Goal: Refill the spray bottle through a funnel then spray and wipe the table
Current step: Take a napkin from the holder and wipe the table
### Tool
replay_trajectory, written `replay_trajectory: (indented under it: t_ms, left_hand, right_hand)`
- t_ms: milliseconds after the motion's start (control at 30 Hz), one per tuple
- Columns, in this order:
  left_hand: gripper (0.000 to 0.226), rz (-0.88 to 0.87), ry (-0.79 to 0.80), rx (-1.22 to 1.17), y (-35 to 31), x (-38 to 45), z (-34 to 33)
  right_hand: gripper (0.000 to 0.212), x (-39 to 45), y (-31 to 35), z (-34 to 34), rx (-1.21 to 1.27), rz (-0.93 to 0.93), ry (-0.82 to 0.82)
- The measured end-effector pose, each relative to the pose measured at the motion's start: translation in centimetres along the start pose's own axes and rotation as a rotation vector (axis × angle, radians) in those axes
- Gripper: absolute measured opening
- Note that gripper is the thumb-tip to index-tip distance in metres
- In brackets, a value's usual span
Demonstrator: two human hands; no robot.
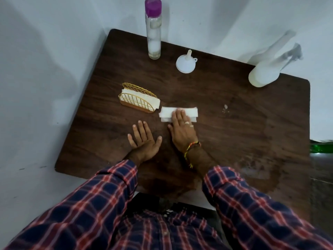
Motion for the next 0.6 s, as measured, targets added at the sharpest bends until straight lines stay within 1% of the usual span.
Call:
replay_trajectory:
  t_ms: [67, 133, 167, 200, 233, 300, 367, 400, 433, 467, 500, 533, 567, 600]
  left_hand:
    - [0.084, 0.005, 0.011, -0.021, -0.2, 0.2, 0.0]
    - [0.082, 0.011, -0.008, 0.004, -0.3, 0.4, -0.1]
    - [0.081, 0.016, -0.014, 0.004, -0.3, 0.4, 0.0]
    - [0.080, 0.028, -0.023, -0.018, -0.2, 0.5, -0.2]
    - [0.081, 0.038, -0.030, -0.033, 0.0, 0.5, -0.4]
    - [0.087, -0.006, -0.034, -0.071, 0.6, 0.6, -0.5]
    - [0.090, -0.052, -0.057, -0.029, 1.0, 0.3, 0.0]
    - [0.086, -0.036, -0.117, 0.053, 1.0, 0.4, 0.0]
    - [0.076, 0.011, -0.153, 0.123, 0.8, 0.5, 0.0]
    - [0.065, 0.047, -0.192, 0.129, 0.7, 1.1, -0.6]
    - [0.059, 0.054, -0.269, 0.096, 0.9, 1.6, -0.5]
    - [0.057, 0.057, -0.332, 0.075, 1.0, 2.0, -0.9]
    - [0.056, 0.050, -0.330, 0.058, 0.9, 2.2, -1.3]
    - [0.056, 0.064, -0.358, 0.077, 0.8, 2.0, -1.1]
  right_hand:
    - [0.061, -2.4, -0.8, -0.5, 0.016, -0.071, -0.049]
    - [0.061, -2.4, -2.2, 0.5, 0.021, -0.198, -0.141]
    - [0.059, -1.7, -2.7, 0.9, 0.022, -0.263, -0.141]
    - [0.059, -0.9, -2.7, 1.4, 0.014, -0.286, -0.137]
    - [0.059, -0.2, -2.1, 1.4, 0.014, -0.256, -0.122]
    - [0.060, -0.3, -0.2, 0.7, 0.026, -0.093, -0.070]
    - [0.061, -3.5, 1.7, -1.1, 0.005, 0.055, 0.024]
    - [0.061, -5.9, 2.3, -2.0, -0.015, 0.080, 0.080]
    - [0.060, -7.9, 2.2, -2.6, -0.033, 0.068, 0.064]
    - [0.059, -8.7, 1.4, -2.6, -0.051, 0.020, 0.012]
    - [0.058, -8.5, 0.6, -1.9, -0.034, -0.074, -0.035]
    - [0.060, -7.5, -0.2, -1.1, 0.014, -0.189, -0.091]
    - [0.063, -6.4, -0.6, -0.5, 0.012, -0.240, -0.175]
    - [0.066, -6.0, -0.5, -0.8, 0.008, -0.277, -0.141]
Point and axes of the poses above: each hand's wrist, its own x-axis towards the middle knuckle, its own z-axis out of the back of the hand, y = z × x, the point moved 2 cm from there along x, towards the middle knuckle, and after that the axes turned 14 degrees about x, right-handed, at the moved point
